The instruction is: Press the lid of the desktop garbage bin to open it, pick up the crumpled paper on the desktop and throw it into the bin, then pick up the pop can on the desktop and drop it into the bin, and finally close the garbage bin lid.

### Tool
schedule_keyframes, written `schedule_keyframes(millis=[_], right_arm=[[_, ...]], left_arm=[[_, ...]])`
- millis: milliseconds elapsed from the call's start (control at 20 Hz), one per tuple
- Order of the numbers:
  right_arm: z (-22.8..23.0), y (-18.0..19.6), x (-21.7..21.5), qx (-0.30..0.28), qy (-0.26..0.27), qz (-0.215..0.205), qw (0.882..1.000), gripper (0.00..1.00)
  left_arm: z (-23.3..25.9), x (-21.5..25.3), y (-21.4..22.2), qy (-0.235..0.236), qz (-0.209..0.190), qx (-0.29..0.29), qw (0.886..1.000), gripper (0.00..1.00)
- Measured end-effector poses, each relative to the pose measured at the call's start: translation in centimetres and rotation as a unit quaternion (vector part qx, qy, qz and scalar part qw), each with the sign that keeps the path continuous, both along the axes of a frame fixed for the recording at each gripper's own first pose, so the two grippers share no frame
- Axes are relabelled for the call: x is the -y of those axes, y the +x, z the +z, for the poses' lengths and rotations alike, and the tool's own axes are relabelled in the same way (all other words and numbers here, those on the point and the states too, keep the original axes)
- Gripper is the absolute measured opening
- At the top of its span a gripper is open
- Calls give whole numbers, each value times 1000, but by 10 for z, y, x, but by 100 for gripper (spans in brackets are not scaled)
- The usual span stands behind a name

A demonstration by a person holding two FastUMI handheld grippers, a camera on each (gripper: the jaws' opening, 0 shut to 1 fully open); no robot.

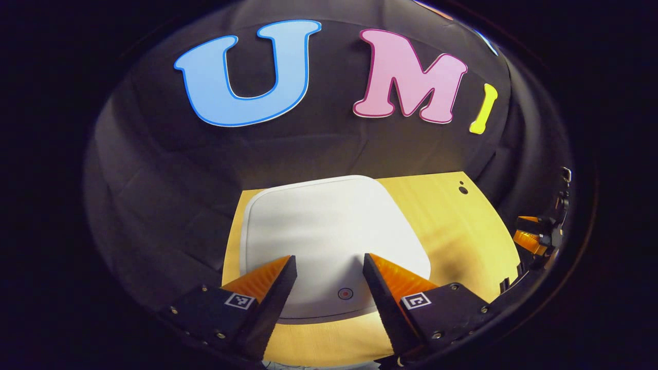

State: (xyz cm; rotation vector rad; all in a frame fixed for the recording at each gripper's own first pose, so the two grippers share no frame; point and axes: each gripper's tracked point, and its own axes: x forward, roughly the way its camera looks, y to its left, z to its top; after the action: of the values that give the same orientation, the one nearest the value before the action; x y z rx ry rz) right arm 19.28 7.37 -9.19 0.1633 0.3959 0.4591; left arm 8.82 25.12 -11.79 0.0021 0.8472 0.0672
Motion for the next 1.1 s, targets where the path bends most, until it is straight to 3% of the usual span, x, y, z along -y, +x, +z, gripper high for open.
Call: schedule_keyframes(millis=[150,300,550,850,1100], right_arm=[[-3,-5,-2,-2,1,2,1000,99],[-5,-9,-2,-3,1,3,1000,99],[2,-13,5,6,5,-5,1000,99],[20,-24,18,34,-12,-19,999,98],[53,-35,28,91,-37,-40,994,99]], left_arm=[[-3,1,0,24,-9,2,1000,89],[2,2,2,17,-3,18,1000,88],[10,3,7,32,34,109,993,87],[56,64,0,54,0,211,976,87],[81,108,-10,64,13,263,963,87]])
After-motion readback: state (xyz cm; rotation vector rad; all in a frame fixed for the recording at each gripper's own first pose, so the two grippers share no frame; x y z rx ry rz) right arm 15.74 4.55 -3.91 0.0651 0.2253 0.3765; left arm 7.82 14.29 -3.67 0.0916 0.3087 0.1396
